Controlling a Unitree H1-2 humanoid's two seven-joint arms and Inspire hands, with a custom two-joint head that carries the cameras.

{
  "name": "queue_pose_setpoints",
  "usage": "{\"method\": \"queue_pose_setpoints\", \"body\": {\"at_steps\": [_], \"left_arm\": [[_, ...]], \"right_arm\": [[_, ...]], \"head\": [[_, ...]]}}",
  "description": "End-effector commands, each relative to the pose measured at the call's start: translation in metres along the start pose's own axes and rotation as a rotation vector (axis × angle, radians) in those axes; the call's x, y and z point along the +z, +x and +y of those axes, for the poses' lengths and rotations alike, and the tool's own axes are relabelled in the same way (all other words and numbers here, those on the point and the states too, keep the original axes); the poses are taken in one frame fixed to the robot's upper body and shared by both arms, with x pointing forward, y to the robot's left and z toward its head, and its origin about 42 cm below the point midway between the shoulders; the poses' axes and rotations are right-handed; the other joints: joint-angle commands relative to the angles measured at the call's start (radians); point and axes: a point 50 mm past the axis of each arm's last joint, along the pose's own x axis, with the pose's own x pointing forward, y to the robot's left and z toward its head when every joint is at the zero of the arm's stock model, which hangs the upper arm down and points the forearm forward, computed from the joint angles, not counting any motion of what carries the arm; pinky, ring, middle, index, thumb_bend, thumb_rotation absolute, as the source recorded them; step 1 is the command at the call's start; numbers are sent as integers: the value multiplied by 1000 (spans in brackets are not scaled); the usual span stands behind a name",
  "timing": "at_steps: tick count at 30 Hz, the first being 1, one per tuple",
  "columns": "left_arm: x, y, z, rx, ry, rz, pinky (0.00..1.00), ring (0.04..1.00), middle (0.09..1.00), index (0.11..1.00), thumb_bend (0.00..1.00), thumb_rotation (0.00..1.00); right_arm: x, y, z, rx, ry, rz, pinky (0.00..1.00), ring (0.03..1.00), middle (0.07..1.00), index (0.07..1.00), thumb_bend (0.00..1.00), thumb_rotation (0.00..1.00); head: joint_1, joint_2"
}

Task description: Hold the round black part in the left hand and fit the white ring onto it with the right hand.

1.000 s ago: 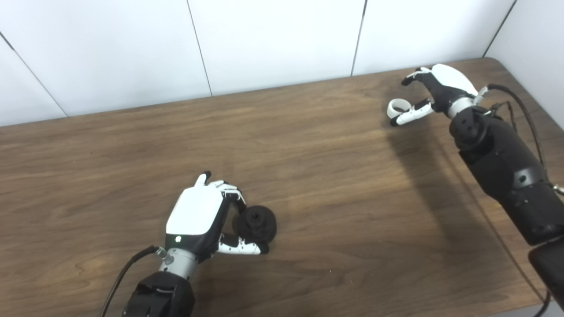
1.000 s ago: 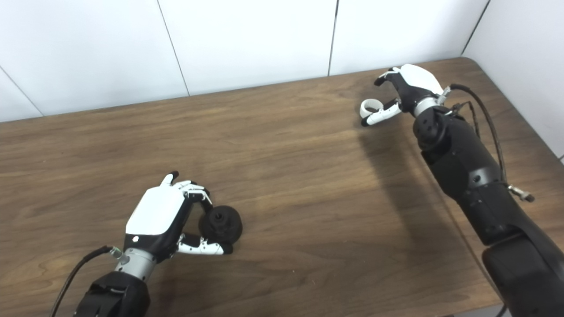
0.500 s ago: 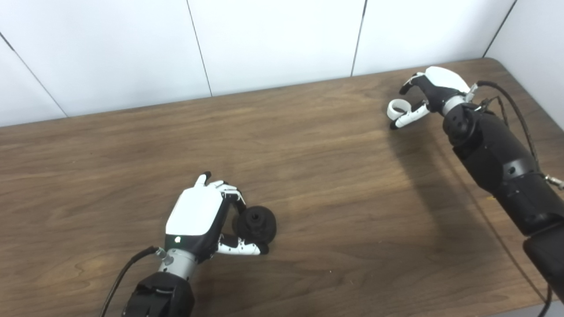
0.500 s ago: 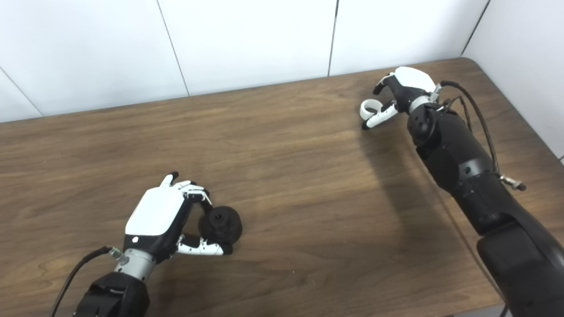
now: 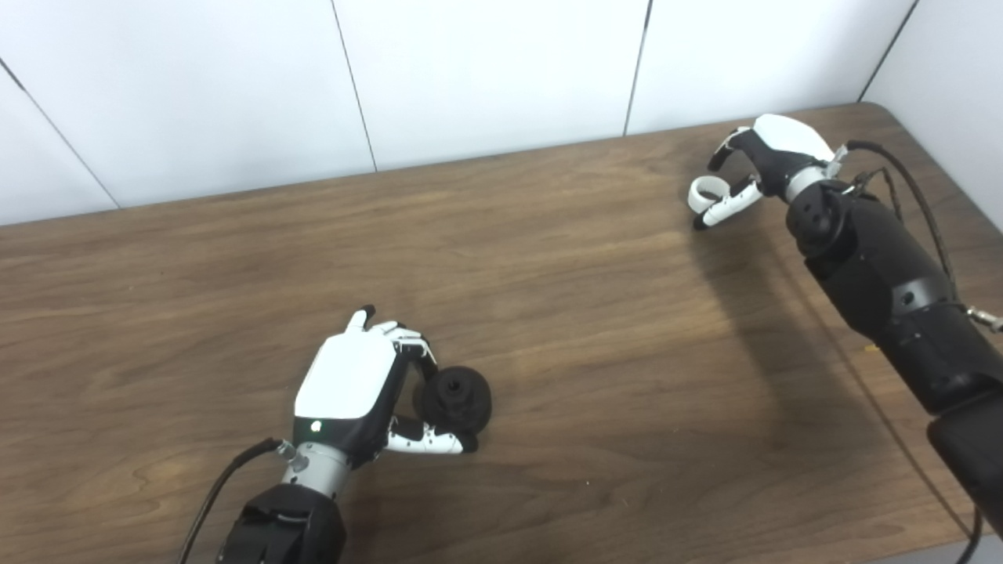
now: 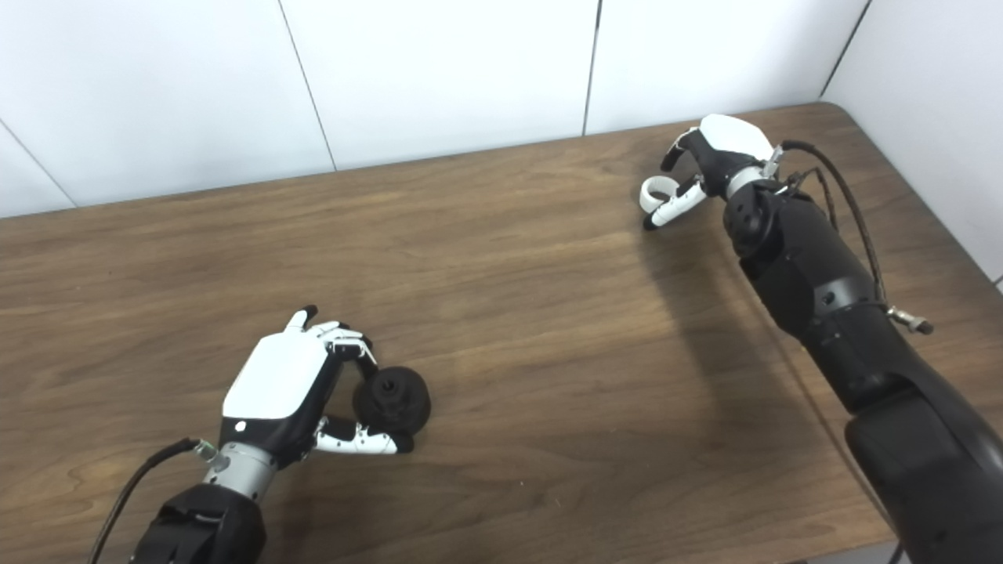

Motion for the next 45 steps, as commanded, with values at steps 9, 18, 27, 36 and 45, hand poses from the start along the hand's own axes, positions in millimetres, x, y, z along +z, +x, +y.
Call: {"method": "queue_pose_setpoints", "body": {"at_steps": [9, 18, 27, 36, 45], "left_arm": [[-9, -5, -9, -58, 43, 41, 1000, 858, 762, 485, 525, 58], [-8, -5, -8, -58, 36, 42, 1000, 860, 763, 484, 525, 58], [-8, -5, -8, -49, 31, 41, 1000, 860, 762, 484, 525, 57], [-9, -5, -7, -46, 31, 36, 1000, 862, 765, 483, 525, 57], [-7, -4, -7, -50, 30, 42, 1000, 864, 765, 484, 525, 57]], "right_arm": [[4, 4, -25, -82, -9, -37, 1000, 969, 907, 639, 774, 253], [1, 2, -23, -71, 1, -29, 1000, 963, 891, 517, 573, 170], [-4, 3, -20, -68, -12, -31, 1000, 965, 883, 490, 523, 146], [-7, 0, -18, -79, -8, -65, 1000, 962, 860, 486, 523, 132], [5, -10, -22, -115, -39, -153, 1000, 947, 849, 486, 522, 130]], "head": [[9, 1], [11, 1], [11, 1], [11, 1], [11, 0]]}}
